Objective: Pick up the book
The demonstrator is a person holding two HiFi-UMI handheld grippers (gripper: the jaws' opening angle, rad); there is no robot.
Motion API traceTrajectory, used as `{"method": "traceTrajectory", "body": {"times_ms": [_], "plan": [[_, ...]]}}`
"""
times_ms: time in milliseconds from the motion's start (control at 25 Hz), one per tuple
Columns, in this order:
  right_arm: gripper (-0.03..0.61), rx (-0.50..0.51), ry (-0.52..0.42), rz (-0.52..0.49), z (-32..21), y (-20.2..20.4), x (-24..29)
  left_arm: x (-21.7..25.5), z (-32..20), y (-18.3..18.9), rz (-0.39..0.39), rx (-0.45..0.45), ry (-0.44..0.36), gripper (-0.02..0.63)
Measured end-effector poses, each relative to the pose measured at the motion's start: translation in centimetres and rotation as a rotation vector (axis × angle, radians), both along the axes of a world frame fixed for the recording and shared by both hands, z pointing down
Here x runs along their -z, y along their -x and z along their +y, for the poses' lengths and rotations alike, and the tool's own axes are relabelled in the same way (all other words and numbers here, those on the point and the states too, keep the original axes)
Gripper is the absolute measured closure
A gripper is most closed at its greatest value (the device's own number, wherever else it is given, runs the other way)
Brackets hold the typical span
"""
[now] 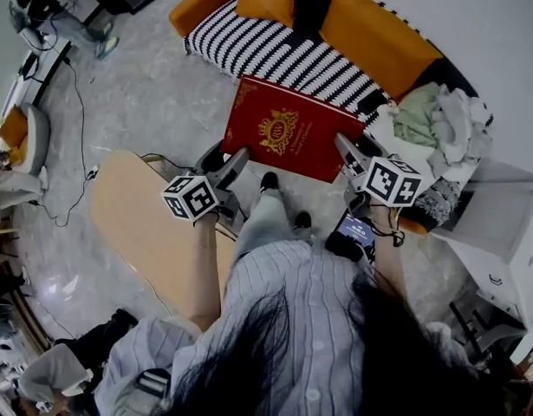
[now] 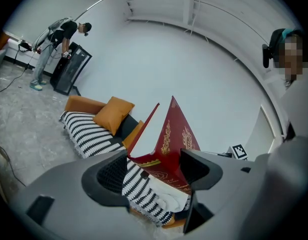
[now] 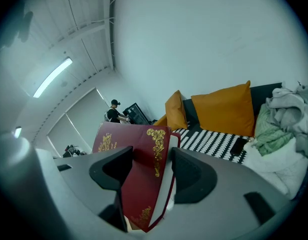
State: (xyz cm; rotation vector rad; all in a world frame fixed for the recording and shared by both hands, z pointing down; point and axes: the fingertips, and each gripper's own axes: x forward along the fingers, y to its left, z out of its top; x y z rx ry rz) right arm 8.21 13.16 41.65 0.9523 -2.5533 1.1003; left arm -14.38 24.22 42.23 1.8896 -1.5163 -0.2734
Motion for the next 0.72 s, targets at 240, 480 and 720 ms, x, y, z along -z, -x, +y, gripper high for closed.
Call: {"method": "traceTrajectory", "body": {"times_ms": [240, 480, 720], "plan": [[0.319, -0.001, -0.032, -0.017, 3.8, -4.6, 0.5, 0.5, 3.9, -4.6, -0.012, -0.001, -0.017, 0.273], [0.318, 0.003, -0.03, -0.029, 4.0, -4.7, 0.4, 0.7, 4.1, -4.7, -0.026, 0.003, -0.019, 0.273], [0.318, 0.015, -0.034, -0.025, 4.4, -4.7, 0.6, 0.7, 4.9, -5.0, -0.019, 0.018, -0.013, 0.273]]}}
